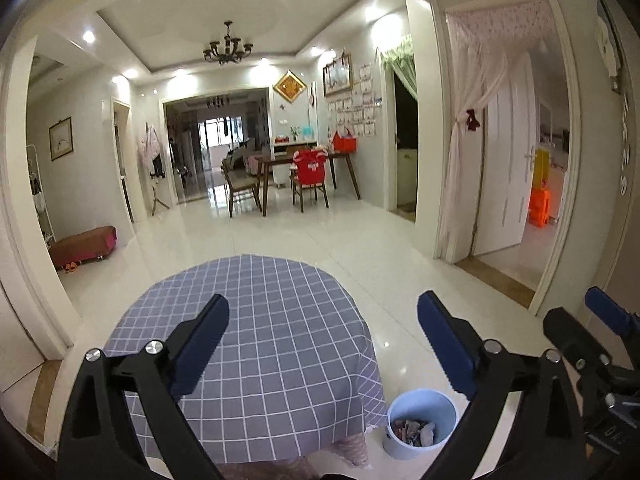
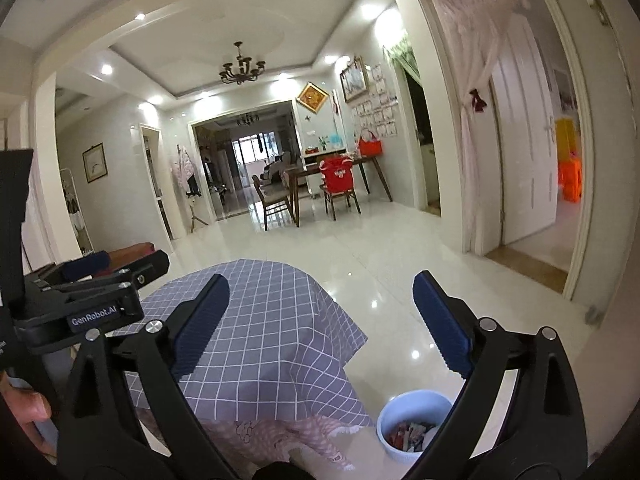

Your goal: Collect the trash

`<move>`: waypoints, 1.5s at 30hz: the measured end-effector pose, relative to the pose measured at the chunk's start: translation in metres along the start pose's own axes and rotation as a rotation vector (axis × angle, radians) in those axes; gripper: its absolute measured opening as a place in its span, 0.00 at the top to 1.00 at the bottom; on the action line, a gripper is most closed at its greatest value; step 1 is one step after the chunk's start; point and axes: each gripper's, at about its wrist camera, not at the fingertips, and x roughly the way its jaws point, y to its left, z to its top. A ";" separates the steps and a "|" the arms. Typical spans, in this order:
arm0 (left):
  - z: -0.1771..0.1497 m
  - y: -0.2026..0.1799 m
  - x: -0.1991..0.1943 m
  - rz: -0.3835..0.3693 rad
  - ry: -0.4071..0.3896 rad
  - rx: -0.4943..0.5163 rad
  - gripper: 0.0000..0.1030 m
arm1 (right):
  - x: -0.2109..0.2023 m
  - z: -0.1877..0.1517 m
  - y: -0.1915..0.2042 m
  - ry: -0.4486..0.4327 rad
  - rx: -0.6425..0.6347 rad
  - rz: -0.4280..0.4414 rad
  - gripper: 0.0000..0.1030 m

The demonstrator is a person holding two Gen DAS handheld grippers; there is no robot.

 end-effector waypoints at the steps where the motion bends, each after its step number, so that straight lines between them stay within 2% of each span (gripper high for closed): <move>1: 0.002 0.001 -0.007 0.000 -0.017 0.002 0.09 | -0.003 0.000 0.002 -0.004 -0.007 -0.003 0.11; 5: 0.007 -0.002 -0.022 0.003 -0.061 0.009 0.09 | -0.013 0.000 0.008 -0.022 -0.025 -0.006 0.11; 12: 0.006 -0.007 -0.035 0.015 -0.085 0.024 0.09 | -0.019 0.000 0.011 -0.045 -0.038 -0.019 0.10; 45: 0.007 -0.013 -0.038 -0.010 -0.085 0.053 0.09 | -0.024 0.004 0.006 -0.047 -0.028 -0.007 0.10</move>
